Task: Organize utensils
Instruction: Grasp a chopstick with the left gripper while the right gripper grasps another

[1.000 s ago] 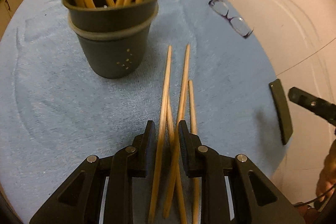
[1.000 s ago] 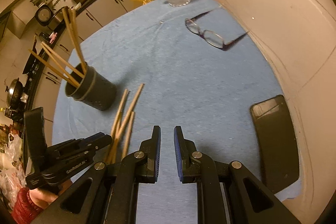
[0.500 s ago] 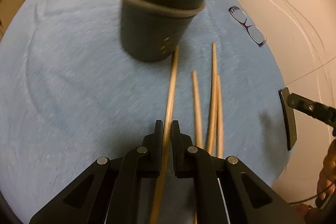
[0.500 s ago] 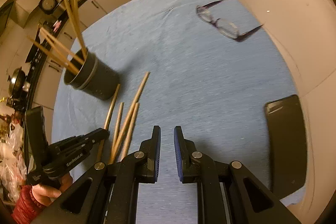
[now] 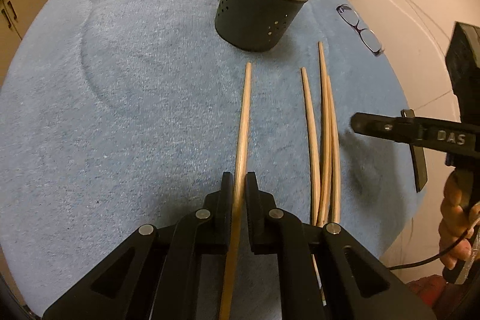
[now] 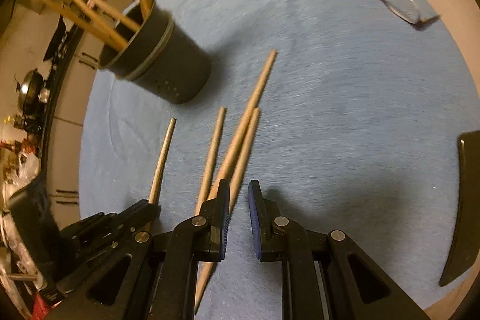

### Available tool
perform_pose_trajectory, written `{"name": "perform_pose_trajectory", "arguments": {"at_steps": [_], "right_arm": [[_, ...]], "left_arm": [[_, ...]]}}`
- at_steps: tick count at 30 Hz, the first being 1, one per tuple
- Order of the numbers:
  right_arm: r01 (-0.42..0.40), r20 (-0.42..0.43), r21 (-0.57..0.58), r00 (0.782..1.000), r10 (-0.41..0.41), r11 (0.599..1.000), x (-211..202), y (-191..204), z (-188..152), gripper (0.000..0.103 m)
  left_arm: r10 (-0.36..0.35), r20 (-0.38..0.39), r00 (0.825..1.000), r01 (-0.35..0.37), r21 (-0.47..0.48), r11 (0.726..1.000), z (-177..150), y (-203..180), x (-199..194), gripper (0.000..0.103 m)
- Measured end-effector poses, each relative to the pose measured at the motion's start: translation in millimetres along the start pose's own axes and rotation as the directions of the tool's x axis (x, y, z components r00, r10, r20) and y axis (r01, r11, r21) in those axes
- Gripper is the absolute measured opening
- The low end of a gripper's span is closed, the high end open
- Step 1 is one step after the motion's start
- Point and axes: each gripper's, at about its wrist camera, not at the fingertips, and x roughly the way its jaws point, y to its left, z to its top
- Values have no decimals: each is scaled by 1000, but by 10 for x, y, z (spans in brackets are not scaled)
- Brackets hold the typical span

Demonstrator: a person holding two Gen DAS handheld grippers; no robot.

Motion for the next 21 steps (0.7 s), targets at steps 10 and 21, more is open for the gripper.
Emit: {"name": "perform_pose_trajectory", "arguments": {"at_steps": [10, 21], "right_arm": [[175, -28, -59, 984, -177, 983, 247, 107, 4, 11], [173, -53, 56, 984, -170, 983, 140, -337, 105, 11]], "left_arm": [[-12, -20, 1000, 13, 25, 1000, 118, 7, 49, 10], [-20, -51, 999, 20, 4, 1000, 447, -67, 193, 20]]}}
